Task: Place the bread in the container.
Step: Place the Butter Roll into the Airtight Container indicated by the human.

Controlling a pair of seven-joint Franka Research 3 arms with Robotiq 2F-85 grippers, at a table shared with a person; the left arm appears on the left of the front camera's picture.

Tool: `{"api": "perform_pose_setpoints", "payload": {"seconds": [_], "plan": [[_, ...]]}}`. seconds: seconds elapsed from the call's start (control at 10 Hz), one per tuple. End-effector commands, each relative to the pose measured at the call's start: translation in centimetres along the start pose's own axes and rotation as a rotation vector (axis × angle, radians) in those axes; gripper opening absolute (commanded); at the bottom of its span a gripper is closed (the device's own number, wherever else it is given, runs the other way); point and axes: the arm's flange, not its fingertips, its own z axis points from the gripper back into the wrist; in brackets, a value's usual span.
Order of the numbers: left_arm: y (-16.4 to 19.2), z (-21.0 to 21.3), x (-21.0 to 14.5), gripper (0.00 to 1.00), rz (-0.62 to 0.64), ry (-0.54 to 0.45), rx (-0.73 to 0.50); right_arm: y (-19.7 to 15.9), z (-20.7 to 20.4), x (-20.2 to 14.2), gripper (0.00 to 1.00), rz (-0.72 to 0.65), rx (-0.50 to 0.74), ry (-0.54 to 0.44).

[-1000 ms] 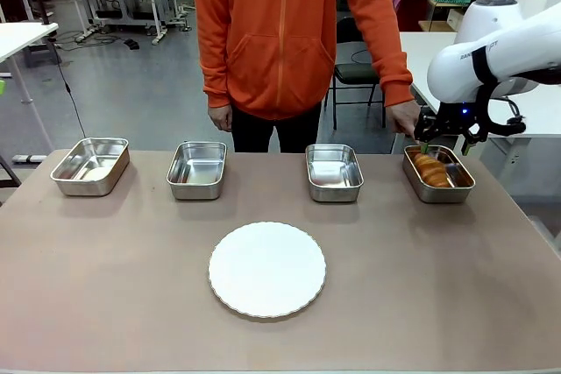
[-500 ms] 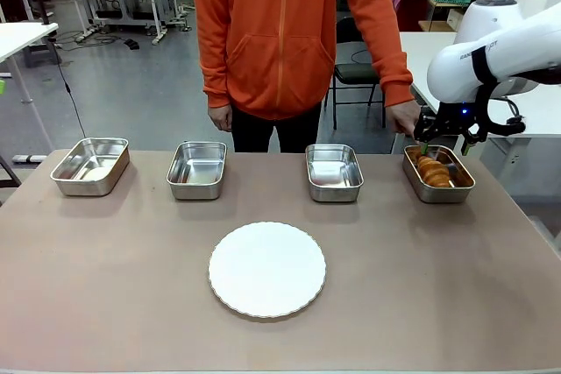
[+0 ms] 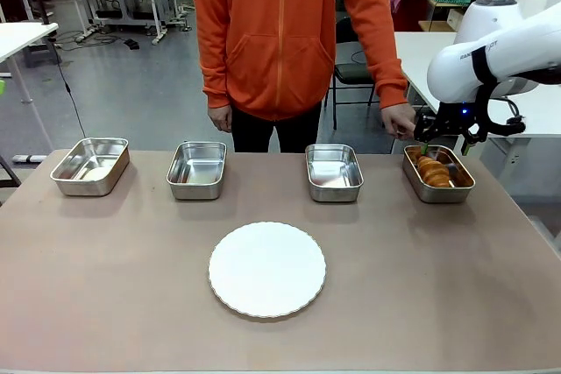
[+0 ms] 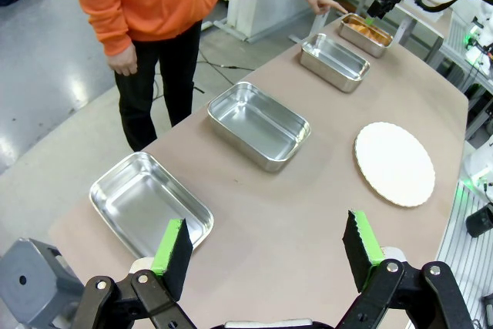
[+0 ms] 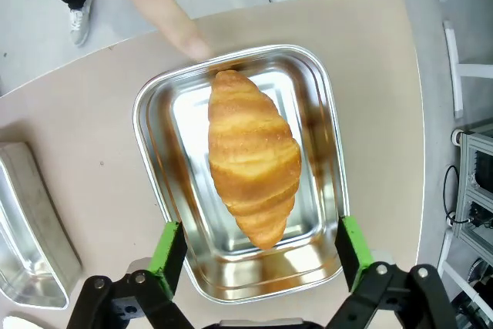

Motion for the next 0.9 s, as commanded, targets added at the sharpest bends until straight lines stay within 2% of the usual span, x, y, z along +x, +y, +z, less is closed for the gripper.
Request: {"api": "perform_pose_setpoints", "payload": {"seconds": [0.0, 0.2, 0.3, 0.6, 0.8], "plan": [[-0.2, 0.1, 0.0, 1.00, -0.004, -0.004, 0.000, 0.0, 0.0, 0.0, 1.00, -0.004, -0.002, -0.002], [-0.2, 0.1, 0.0, 1.00, -0.004, -0.004, 0.000, 0.0, 0.0, 0.0, 1.00, 0.000, 0.000, 0.000], [-0.2, 0.1, 0.0, 1.00, -0.004, -0.004, 0.000, 1.2, 1.6, -1.4, 1.00, -0.037, -0.019, -0.047], [-0.2, 0.1, 0.0, 1.00, -0.004, -0.004, 0.000, 4.3, 6.2, -6.8, 1.00, -0.141, 0.002, -0.142], [-0.2, 0.1, 0.0, 1.00, -0.004, -0.004, 0.000, 5.4, 7.4, -12.3, 1.00, -0.131, 0.040, -0.205]]}}
